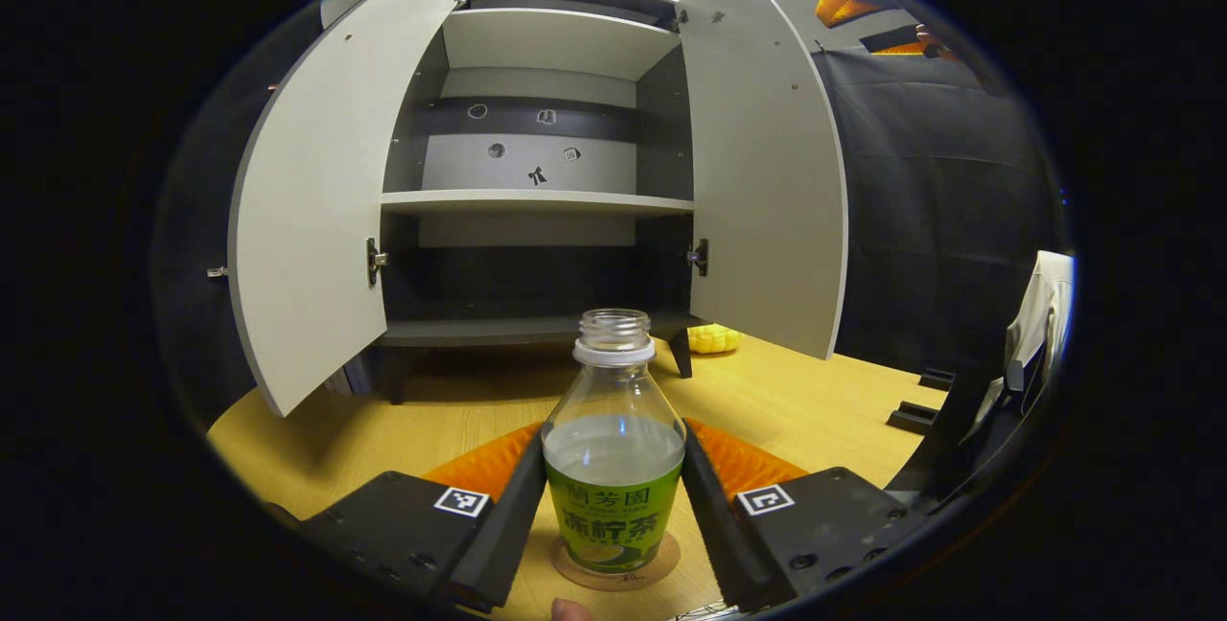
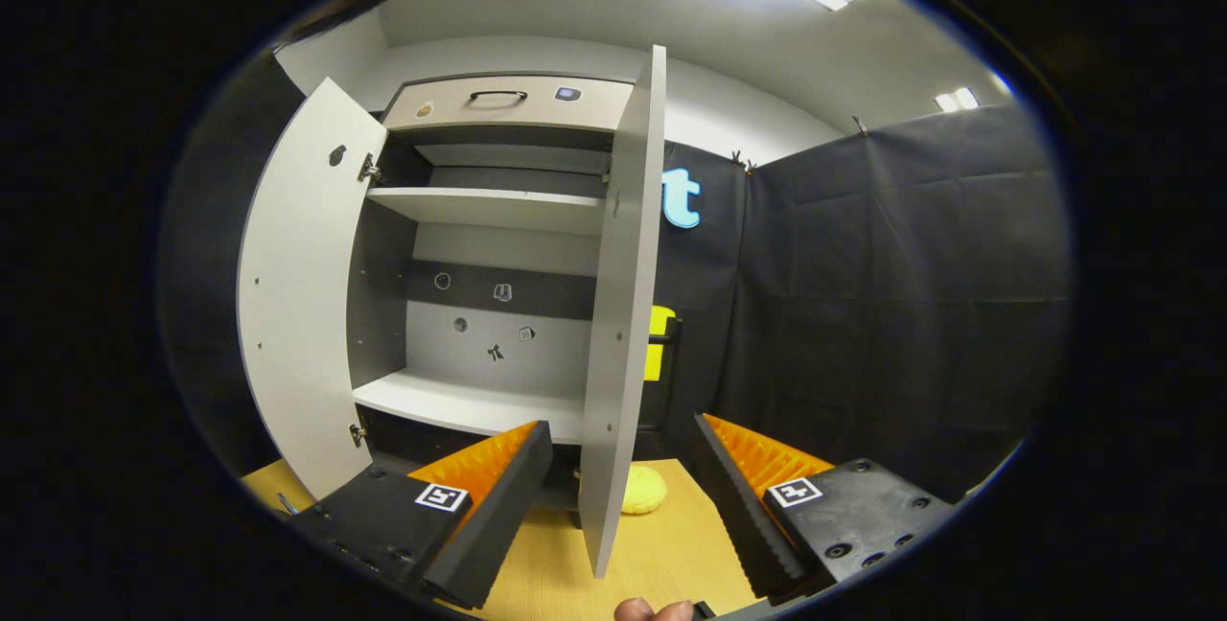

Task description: Grasp the bottle in the cabinet with the left hand and place it on the coaster, then close the right door with the right hand and the left door with the left hand.

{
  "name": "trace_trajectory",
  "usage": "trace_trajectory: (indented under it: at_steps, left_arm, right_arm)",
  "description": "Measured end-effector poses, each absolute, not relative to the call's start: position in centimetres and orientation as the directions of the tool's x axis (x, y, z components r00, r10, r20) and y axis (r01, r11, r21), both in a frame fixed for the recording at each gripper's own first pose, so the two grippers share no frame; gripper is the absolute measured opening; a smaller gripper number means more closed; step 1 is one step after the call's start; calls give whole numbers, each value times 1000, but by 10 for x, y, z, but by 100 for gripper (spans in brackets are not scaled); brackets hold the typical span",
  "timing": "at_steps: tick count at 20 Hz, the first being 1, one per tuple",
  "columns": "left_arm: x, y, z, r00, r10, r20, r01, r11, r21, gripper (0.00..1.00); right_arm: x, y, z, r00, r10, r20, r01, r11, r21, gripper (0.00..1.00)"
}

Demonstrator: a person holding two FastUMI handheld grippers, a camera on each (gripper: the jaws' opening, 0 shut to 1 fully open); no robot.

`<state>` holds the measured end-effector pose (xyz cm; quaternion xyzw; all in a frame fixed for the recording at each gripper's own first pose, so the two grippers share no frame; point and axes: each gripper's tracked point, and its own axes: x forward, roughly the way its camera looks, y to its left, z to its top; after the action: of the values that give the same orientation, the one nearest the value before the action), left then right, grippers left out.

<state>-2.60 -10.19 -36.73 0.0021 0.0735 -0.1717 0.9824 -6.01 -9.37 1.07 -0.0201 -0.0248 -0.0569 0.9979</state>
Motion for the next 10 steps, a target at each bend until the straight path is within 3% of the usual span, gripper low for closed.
trace_trajectory:
  at_steps: [5, 8, 10]
  left_arm:
    - [-29, -105, -378, 920, -342, -189, 341, 939, -39, 81]
    - [-33, -103, -380, 918, -341, -204, 337, 940, -54, 96]
    - [-36, -103, -379, 916, -345, -207, 343, 938, -45, 96]
  right_arm:
    - [-63, -91, 13, 993, -107, 53, 110, 993, -45, 97]
    - [-62, -91, 10, 993, -108, 47, 110, 993, -38, 97]
    - [-62, -92, 10, 993, -113, 46, 114, 993, -35, 97]
